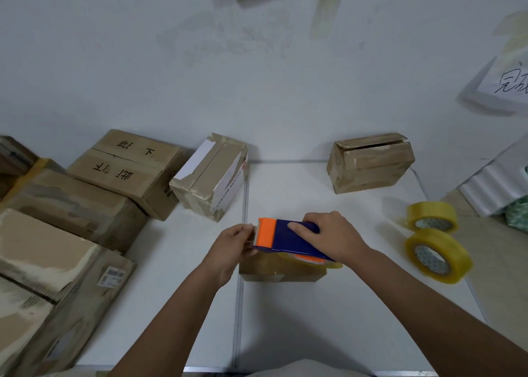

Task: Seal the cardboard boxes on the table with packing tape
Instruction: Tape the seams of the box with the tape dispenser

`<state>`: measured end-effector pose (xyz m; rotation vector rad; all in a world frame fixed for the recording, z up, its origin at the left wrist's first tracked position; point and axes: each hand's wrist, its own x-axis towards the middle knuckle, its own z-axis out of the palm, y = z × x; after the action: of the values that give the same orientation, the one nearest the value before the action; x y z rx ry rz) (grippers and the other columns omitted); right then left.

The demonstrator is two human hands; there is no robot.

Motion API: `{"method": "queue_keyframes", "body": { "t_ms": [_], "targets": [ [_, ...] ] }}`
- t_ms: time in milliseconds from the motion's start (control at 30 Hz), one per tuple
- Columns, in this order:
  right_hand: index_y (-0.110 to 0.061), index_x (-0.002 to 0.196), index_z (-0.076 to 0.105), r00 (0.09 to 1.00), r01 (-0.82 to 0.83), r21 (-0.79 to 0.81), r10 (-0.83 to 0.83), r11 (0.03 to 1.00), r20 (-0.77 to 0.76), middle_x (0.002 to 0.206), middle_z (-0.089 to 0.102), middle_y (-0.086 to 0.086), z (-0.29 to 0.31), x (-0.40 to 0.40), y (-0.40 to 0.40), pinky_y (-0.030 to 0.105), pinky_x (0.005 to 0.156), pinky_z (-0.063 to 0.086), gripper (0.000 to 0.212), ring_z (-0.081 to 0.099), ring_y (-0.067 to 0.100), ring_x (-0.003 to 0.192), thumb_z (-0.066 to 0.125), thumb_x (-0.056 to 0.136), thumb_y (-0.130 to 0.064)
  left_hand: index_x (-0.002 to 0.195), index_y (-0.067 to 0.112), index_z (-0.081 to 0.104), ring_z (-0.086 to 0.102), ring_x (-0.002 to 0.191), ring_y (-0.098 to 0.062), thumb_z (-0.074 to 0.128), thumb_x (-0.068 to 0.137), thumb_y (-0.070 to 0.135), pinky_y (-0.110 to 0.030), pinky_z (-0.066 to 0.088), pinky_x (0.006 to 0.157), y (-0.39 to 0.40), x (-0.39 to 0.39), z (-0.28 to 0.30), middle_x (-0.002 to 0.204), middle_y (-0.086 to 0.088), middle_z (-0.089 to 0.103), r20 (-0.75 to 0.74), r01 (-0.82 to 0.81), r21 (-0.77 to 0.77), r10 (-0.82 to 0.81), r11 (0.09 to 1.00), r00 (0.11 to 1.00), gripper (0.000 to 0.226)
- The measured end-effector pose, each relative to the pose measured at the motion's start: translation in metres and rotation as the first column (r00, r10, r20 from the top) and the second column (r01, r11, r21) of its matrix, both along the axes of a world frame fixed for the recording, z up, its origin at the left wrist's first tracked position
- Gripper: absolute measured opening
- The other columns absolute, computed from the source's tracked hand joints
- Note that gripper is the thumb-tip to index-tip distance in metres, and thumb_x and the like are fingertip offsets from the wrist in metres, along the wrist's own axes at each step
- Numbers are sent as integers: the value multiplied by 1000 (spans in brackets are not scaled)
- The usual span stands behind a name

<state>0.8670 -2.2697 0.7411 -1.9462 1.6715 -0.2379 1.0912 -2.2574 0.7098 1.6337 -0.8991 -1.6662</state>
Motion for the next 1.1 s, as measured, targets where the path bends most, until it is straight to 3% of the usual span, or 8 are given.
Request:
{"method": "queue_keyframes", "body": {
  "t_ms": [67, 133, 267, 467, 633, 800, 933, 1100],
  "targets": [
    [-25, 112, 63, 1000, -4, 2, 4, 1000, 2, 103, 71, -7, 1, 0, 1, 14, 67, 46, 46, 62, 8, 82, 43, 93, -61, 111, 8, 66, 68, 102, -18, 56, 100, 34, -26, 55, 76, 1, 2, 4, 104, -11, 71, -187, -44, 142, 70, 989, 980, 29],
    [-24, 113, 63, 1000, -16, 9, 16, 1000, -4, 104, 70, -7, 3, 1, 0, 13, 65, 44, 46, 60, 7, 82, 43, 93, -60, 111, 9, 67, 66, 104, -17, 59, 99, 26, -24, 54, 75, 0, 3, 3, 106, -11, 71, -223, -32, 158, 67, 987, 973, 23],
    [-23, 112, 66, 999, -36, 75, 36, 997, -6, 97, 70, -9, 9, 1, -7, 15, 66, 46, 49, 62, 8, 79, 45, 92, -62, 115, 10, 68, 66, 107, -19, 59, 99, 19, -23, 56, 72, 1, 2, -4, 112, -11, 71, -92, -29, 54, 34, 998, 995, 20],
    [-20, 104, 69, 997, -19, 165, 6, 986, 82, 79, 65, -14, 10, 1, -12, 16, 62, 46, 51, 65, 8, 76, 50, 89, -65, 109, 10, 68, 68, 102, -20, 58, 100, 20, -24, 56, 75, 0, 0, -11, 105, -7, 72, 94, -19, -108, 29, 994, 995, 16],
    [-21, 93, 69, 998, -45, 178, 38, 983, 44, 69, 61, -14, 17, 1, -19, 16, 57, 41, 47, 62, 6, 68, 53, 88, -65, 104, 6, 69, 69, 94, -15, 57, 100, 13, -20, 55, 72, 2, 2, -14, 98, -7, 73, 74, -9, -126, 19, 992, 997, 15],
    [-21, 87, 72, 996, -67, 125, 75, 990, -57, 72, 68, -7, 22, -18, -25, 21, 60, 48, 55, 64, 8, 67, 48, 86, -70, 94, 2, 69, 61, 80, -15, 61, 92, -4, -16, 51, 71, -6, 38, -17, 84, -7, 68, 31, -174, -145, 180, 974, 983, 10],
    [-20, 88, 73, 980, -103, 99, 118, 990, -159, 74, 68, -5, 18, -29, -28, 20, 59, 44, 59, 63, 8, 67, 45, 86, -72, 103, 0, 70, 66, 85, -14, 62, 94, 4, -21, 51, 80, -2, 69, -25, 84, -6, 70, 57, -41, -123, 48, 992, 997, 12],
    [-18, 85, 69, 957, -119, 95, 140, 988, -256, 69, 60, -8, 16, -15, -29, 21, 57, 38, 59, 57, 6, 65, 42, 89, -71, 103, 2, 70, 64, 81, -15, 61, 96, 6, -24, 51, 79, 2, 66, -33, 87, -8, 71, 79, -91, -125, 101, 988, 992, 13]
  ]
}}
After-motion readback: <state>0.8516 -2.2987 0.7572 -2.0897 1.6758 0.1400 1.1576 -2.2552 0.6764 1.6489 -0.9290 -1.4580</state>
